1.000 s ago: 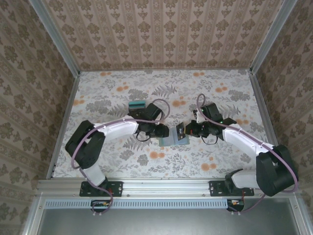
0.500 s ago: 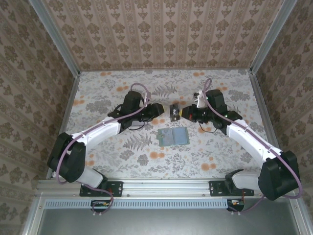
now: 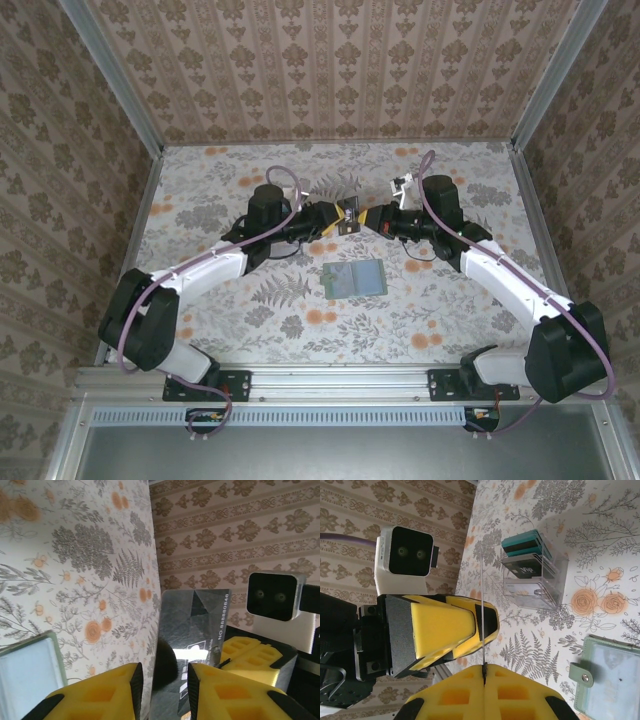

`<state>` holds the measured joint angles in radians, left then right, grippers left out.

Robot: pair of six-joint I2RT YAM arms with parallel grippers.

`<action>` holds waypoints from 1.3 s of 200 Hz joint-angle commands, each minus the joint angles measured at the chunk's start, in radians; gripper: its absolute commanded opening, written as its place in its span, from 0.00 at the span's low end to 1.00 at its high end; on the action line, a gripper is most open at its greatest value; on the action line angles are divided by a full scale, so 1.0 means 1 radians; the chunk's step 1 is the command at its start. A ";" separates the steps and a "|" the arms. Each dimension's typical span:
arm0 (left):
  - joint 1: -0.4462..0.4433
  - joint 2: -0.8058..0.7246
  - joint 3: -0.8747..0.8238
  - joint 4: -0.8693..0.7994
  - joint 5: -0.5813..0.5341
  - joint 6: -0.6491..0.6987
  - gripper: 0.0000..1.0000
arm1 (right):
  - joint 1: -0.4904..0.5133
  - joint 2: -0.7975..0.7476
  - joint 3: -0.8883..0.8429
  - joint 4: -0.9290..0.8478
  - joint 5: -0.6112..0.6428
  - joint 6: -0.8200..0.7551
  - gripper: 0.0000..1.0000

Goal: Take the credit cards out of the card holder

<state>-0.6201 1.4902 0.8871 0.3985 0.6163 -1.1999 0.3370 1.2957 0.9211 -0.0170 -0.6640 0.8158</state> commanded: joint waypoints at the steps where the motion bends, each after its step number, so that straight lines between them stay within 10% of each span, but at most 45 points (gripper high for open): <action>1: 0.005 0.017 -0.019 0.099 0.058 -0.050 0.29 | -0.004 0.011 -0.016 0.046 -0.031 0.024 0.00; 38: 0.003 0.023 -0.032 0.188 0.072 -0.089 0.24 | -0.004 0.011 -0.024 0.056 -0.038 0.031 0.00; 71: 0.000 0.022 -0.045 0.234 0.074 -0.109 0.00 | -0.004 0.008 -0.033 0.057 -0.040 0.031 0.00; 106: 0.005 -0.025 -0.045 0.117 0.069 -0.016 0.00 | -0.006 -0.010 -0.030 -0.015 -0.007 -0.016 0.44; 152: 0.009 -0.134 0.122 -0.582 -0.083 0.485 0.00 | -0.020 -0.052 -0.034 -0.087 0.048 -0.063 0.99; 195: 0.020 -0.177 0.225 -0.956 -0.371 0.922 0.00 | -0.035 -0.059 -0.026 -0.116 0.045 -0.096 1.00; 260: 0.051 -0.240 0.146 -0.901 -0.582 1.586 0.00 | -0.052 -0.066 -0.024 -0.132 0.046 -0.117 1.00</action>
<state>-0.5991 1.2835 1.0554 -0.4896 0.1253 0.0402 0.2981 1.2556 0.8925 -0.1207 -0.6323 0.7273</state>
